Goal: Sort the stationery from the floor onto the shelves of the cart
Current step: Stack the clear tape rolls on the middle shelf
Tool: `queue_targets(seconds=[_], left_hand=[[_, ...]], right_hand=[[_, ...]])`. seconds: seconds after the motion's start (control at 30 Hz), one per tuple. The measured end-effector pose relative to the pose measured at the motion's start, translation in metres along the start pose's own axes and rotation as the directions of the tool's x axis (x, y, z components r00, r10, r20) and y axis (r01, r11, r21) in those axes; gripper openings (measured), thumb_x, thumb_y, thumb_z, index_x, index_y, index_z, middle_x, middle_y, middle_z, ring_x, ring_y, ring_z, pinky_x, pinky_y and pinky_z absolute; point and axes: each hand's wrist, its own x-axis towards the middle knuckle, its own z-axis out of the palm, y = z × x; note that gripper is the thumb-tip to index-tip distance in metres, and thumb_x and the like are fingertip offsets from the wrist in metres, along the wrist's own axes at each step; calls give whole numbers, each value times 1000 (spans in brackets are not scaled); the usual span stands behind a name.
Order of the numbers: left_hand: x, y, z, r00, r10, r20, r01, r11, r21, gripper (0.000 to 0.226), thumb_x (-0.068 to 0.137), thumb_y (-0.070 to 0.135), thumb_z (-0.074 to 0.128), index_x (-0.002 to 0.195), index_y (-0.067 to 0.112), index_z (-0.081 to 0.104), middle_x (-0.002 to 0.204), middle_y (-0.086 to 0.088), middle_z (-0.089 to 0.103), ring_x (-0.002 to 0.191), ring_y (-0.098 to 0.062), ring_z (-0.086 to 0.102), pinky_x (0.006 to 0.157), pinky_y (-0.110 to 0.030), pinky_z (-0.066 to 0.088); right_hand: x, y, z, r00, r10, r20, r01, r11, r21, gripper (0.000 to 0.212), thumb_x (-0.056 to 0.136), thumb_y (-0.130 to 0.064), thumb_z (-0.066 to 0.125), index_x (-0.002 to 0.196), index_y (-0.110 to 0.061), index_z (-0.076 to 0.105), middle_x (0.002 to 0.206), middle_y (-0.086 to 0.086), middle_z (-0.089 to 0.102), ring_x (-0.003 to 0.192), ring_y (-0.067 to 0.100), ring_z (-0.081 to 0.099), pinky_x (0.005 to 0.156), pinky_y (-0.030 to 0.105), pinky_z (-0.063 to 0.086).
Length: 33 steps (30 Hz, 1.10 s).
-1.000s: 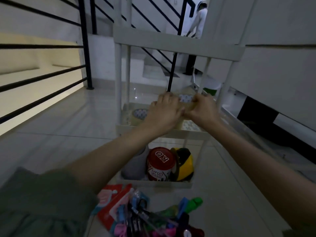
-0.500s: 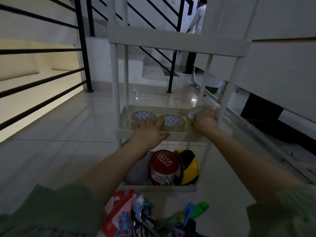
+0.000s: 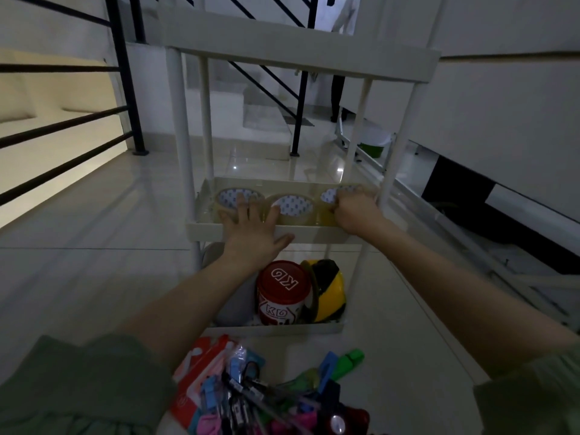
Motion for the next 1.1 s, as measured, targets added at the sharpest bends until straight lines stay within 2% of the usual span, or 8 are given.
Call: queue_targets(seconds=[0.2,0.3,0.43,0.67,0.83,0.93,1.03,1.1], left_hand=[[1,1,1,998,-16,-68,14,999,-32,72,90,65,21,143,17,31,140,-29,35,137,-40,26,107,-64,18],[2,-1,-7,994,14,-112,-19,999,-48,88,83,72,2,123,13,55,111,-30,58,113,-42,54,92,-67,36],[5,-9,-6,992,-112,-55,100,978,-184,69,88,65,24,137,18,36,138,-25,38,133,-34,30,112,-54,17],[-5,-11,-2,995,-81,-61,73,990,-117,78,87,67,17,144,15,29,150,-26,22,142,-38,13,113,-56,4],[-16,9,2,996,57,-69,-62,996,-61,91,86,64,13,128,-9,48,131,-37,47,125,-50,43,96,-68,32],[-26,31,0,988,147,-43,-150,987,-60,90,82,59,11,135,-7,39,143,-33,35,134,-47,32,104,-63,28],[-42,55,2,959,284,9,-283,956,79,70,83,44,32,126,-9,51,129,-33,51,121,-48,49,93,-66,38],[-55,72,15,927,368,73,-375,919,120,69,90,39,39,141,-6,29,147,-30,29,139,-43,26,109,-62,21]], right_hand=[[-12,-8,3,995,101,18,-102,992,78,49,99,-20,35,143,-2,26,148,32,19,135,48,23,112,53,24],[-4,-4,11,997,78,-26,-75,990,122,44,98,-20,36,138,-1,35,141,30,34,132,45,32,109,49,27],[-4,-6,24,998,69,-9,-66,975,213,32,97,-21,40,121,-2,50,123,20,55,116,36,51,95,40,43],[-23,-17,29,998,33,45,-36,998,55,51,101,-38,22,139,-5,32,153,31,8,140,53,-4,111,64,2],[-39,-21,28,999,3,39,-7,993,115,63,99,-45,26,147,-6,17,156,27,-2,142,48,-8,112,61,5],[-56,-17,25,998,-41,49,39,998,48,67,100,-41,28,150,-6,1,156,26,0,143,46,3,113,57,9],[-79,-7,27,994,-69,87,68,998,9,68,99,-37,36,151,-10,1,157,23,-1,144,43,0,115,54,10],[-98,4,30,985,-71,159,70,998,10,69,97,-34,40,150,-10,4,157,20,-4,145,40,-4,115,53,9]])
